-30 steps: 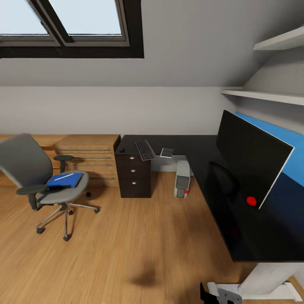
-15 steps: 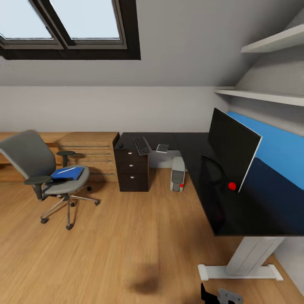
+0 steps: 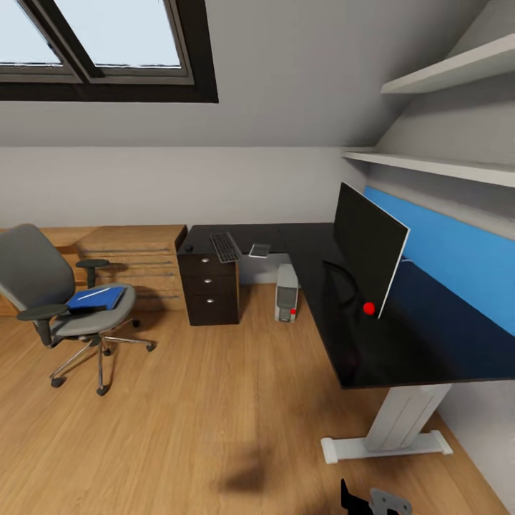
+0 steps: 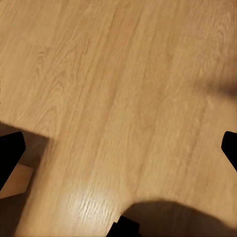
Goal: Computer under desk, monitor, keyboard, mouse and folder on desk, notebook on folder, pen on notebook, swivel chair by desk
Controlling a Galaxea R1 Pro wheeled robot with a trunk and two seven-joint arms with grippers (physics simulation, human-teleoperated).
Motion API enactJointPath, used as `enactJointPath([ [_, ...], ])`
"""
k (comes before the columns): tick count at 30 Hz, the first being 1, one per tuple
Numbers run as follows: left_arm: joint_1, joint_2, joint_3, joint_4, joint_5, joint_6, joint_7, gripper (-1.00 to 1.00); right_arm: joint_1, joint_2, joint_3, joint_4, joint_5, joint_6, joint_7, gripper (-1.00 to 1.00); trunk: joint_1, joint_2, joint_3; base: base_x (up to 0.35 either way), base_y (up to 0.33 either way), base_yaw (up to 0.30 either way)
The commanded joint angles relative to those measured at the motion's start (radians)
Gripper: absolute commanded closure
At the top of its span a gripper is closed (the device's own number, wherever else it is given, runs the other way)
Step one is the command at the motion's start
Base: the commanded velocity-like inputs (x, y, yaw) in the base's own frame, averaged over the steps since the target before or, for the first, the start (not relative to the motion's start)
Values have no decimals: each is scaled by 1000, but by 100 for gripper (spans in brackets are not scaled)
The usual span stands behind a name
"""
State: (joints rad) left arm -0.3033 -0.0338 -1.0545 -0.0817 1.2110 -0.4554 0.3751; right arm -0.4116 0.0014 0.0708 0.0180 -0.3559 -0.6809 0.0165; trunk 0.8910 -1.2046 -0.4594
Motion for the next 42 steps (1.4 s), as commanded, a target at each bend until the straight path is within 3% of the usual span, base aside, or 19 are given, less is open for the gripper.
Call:
enactJointPath([
  [1,0,0,-9,-1,4,-1,8,-100,-1,0,7,2,-9,-4,2,-100,-4,7,2,-2,-1,-28],
  [13,0,2,0,-1,6,59,3,-100,-1,0,7,2,-9,-4,-6,-100,-50,91,39,0,0,-4],
  [21,0,0,-3,-1,6,64,7,-100,-1,-1,7,2,-10,-5,-6,-100,-81,147,64,-37,-30,0],
  [31,0,0,-5,-1,4,64,8,-100,-1,-2,7,2,-10,-5,-6,-100,-119,217,96,-211,-216,0],
  [42,0,2,0,-1,5,64,8,-100,-1,-20,7,-4,-11,-40,-7,-100,-161,294,130,-24,-34,0],
])
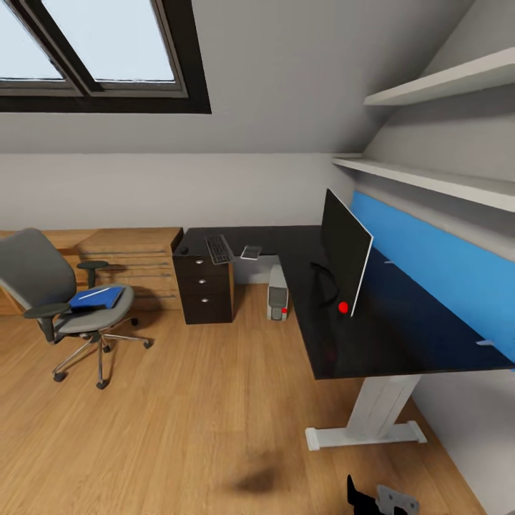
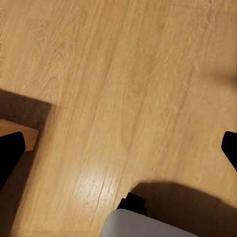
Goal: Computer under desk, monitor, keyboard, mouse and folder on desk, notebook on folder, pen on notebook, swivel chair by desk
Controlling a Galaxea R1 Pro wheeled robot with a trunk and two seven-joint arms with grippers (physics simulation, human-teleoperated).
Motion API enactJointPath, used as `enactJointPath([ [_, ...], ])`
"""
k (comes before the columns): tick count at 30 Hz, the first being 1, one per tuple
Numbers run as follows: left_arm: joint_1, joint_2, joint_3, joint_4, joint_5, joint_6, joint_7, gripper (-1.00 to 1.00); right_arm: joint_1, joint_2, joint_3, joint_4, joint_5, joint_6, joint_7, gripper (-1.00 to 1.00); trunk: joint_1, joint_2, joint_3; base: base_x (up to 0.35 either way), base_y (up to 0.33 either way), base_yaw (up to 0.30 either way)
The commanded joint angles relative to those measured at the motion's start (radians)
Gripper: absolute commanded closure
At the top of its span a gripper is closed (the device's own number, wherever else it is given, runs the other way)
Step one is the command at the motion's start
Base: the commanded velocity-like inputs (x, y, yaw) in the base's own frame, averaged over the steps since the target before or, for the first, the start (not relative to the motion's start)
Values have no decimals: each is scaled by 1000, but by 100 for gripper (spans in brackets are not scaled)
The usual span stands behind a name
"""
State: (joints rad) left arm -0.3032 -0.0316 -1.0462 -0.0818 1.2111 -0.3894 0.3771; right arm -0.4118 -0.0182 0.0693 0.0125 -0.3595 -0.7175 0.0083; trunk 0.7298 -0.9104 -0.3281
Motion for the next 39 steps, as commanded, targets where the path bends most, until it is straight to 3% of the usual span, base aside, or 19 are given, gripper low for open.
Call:
enactJointPath([
  [1,-1,0,-8,-1,5,-2,6,-100,-1,-6,7,-3,-7,-12,1,-100,-4,6,2,-2,-3,0],
  [6,-1,1,-8,-1,5,-2,5,-100,-2,-49,3,-74,-14,-30,0,-100,-23,41,18,-1,-2,0],
  [7,-1,2,-7,-1,5,-2,3,-100,-2,-66,0,-125,-22,-27,-4,-100,-27,48,21,0,0,0],
  [8,-1,3,-5,-1,6,-2,1,-100,-3,-95,-12,-238,-57,1,-37,-100,-31,55,24,0,0,0],
  [11,-1,5,-4,-1,7,-2,1,-100,-6,-118,-20,-313,-90,50,-79,-100,-42,76,33,0,0,0],
  [12,-1,7,-4,-1,7,-2,0,-100,-13,-139,-25,-377,-116,122,-117,-100,-46,83,37,0,0,0],
  [14,-1,7,-3,-1,7,-2,-1,-100,-27,-153,-26,-417,-126,178,-135,-100,-54,97,43,0,0,0],
  [16,0,8,-3,-1,7,-2,-1,-100,-111,-187,-29,-486,-138,331,-177,-100,-61,111,49,0,0,0],
  [18,0,8,-3,-1,8,-2,-1,-100,-152,-195,-30,-495,-140,382,-198,-100,-69,125,55,0,0,0],
  [19,0,9,-2,-1,8,-2,-1,-100,-229,-202,-30,-484,-142,453,-232,-100,-73,132,58,0,0,0],
  [22,-1,9,-2,0,9,-7,0,-100,-318,-205,-30,-447,-141,511,-257,-100,-84,153,68,0,0,0],
  [23,-1,11,-2,0,16,-10,0,-100,-379,-206,-30,-411,-140,552,-275,-100,-84,153,68,0,0,0],
  [26,-1,15,-2,0,38,-13,0,-100,-472,-208,-30,-345,-138,620,-298,-100,-84,153,68,0,0,0],
  [27,-1,17,-4,-1,85,-16,-2,-100,-588,-204,-24,-267,-136,690,-315,-100,-84,153,68,0,0,0],
  [32,-1,18,-6,-1,103,-17,-3,-100,-627,-181,-5,-244,-121,711,-320,-100,-84,153,68,35,-16,0],
  [39,-1,17,-9,0,106,-15,-3,-100,-631,-181,-2,-243,-117,690,-320,-100,-84,153,68,216,-104,0],
])
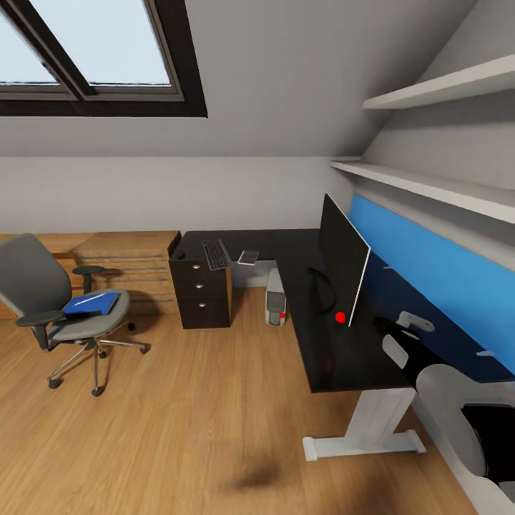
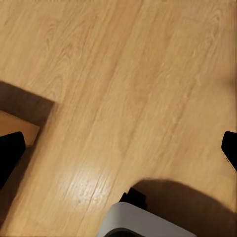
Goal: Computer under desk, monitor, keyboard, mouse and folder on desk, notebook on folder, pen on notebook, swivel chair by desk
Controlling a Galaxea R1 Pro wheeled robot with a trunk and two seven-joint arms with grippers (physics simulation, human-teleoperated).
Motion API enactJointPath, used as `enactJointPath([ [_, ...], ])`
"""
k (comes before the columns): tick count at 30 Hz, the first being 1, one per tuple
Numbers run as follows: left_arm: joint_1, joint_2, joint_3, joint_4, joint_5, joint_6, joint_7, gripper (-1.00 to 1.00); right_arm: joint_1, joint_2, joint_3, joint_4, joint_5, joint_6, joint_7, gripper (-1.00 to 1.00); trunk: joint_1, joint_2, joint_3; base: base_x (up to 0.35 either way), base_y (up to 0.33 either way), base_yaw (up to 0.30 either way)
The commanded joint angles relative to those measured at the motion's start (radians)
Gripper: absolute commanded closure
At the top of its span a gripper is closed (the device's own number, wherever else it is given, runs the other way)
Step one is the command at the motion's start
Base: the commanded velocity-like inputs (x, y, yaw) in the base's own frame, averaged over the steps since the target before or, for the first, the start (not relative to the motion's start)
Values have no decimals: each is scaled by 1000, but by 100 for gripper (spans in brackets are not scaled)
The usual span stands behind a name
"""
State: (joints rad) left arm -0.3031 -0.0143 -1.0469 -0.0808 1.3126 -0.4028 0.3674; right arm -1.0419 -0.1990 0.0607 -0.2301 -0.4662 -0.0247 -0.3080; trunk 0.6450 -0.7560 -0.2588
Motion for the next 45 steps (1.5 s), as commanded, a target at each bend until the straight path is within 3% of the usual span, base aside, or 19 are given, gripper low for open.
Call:
enactJointPath([
  [1,-1,0,-9,-1,5,-2,7,-100,-1,-1,7,0,-10,-5,-3,-100,0,-1,-1,160,-103,0],
  [17,0,0,-9,-1,5,-1,7,-100,-1,-5,7,3,-9,-31,-3,-100,0,-1,-1,217,-198,0],
  [32,-1,6,-9,-1,5,-1,7,-100,-1,-1,8,9,16,-44,4,-100,0,-1,-1,279,-30,0],
  [36,-1,7,-9,-1,5,0,7,-100,0,0,11,10,46,-45,76,-100,0,-1,-1,81,0,0],
  [41,-1,7,-9,-1,5,0,7,-100,4,0,12,9,52,-46,179,-100,0,-1,-1,15,0,0],
  [45,-1,7,-8,-1,5,-1,7,-100,5,3,13,9,52,-46,217,-100,0,-1,-1,4,0,0],
])
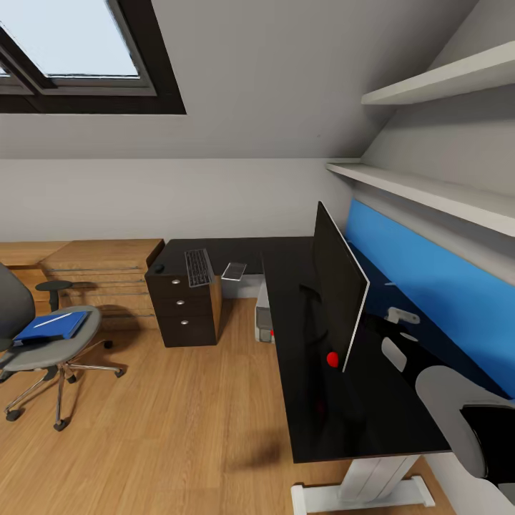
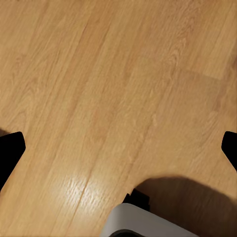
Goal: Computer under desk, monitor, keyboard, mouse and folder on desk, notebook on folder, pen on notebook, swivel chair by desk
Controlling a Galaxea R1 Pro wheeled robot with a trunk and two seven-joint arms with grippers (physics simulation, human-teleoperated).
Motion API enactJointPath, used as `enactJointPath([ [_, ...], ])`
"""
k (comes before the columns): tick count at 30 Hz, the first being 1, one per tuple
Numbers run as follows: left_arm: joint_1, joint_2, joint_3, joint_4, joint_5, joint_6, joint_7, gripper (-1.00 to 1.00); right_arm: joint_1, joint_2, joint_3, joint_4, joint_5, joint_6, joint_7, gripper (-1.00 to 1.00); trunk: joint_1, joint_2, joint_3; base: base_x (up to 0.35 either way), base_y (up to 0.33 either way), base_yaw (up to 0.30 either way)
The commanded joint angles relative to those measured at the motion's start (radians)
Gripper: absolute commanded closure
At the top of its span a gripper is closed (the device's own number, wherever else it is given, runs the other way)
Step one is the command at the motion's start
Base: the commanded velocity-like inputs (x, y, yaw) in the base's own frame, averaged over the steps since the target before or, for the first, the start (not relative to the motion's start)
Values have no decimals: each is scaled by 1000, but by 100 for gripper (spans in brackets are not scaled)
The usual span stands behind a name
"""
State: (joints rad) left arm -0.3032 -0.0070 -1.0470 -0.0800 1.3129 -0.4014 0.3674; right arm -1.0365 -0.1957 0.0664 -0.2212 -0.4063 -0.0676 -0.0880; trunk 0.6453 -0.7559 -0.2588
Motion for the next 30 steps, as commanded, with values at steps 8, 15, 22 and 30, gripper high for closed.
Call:
enactJointPath([
  [8,-1,1,-8,-1,6,-2,7,-100,0,21,7,0,-7,-4,14,-100,0,-1,-1,1,0,118],
  [15,-1,1,-8,-1,6,-2,7,-100,1,25,7,1,-4,-4,16,-100,0,-1,-1,0,0,267],
  [22,-1,1,-7,-1,6,-2,7,-100,4,33,8,2,-2,-4,16,-100,0,-1,-1,0,0,275],
  [30,-1,1,-7,-1,6,-2,7,-100,7,38,7,2,0,-4,16,-100,0,-1,-1,0,0,275],
])
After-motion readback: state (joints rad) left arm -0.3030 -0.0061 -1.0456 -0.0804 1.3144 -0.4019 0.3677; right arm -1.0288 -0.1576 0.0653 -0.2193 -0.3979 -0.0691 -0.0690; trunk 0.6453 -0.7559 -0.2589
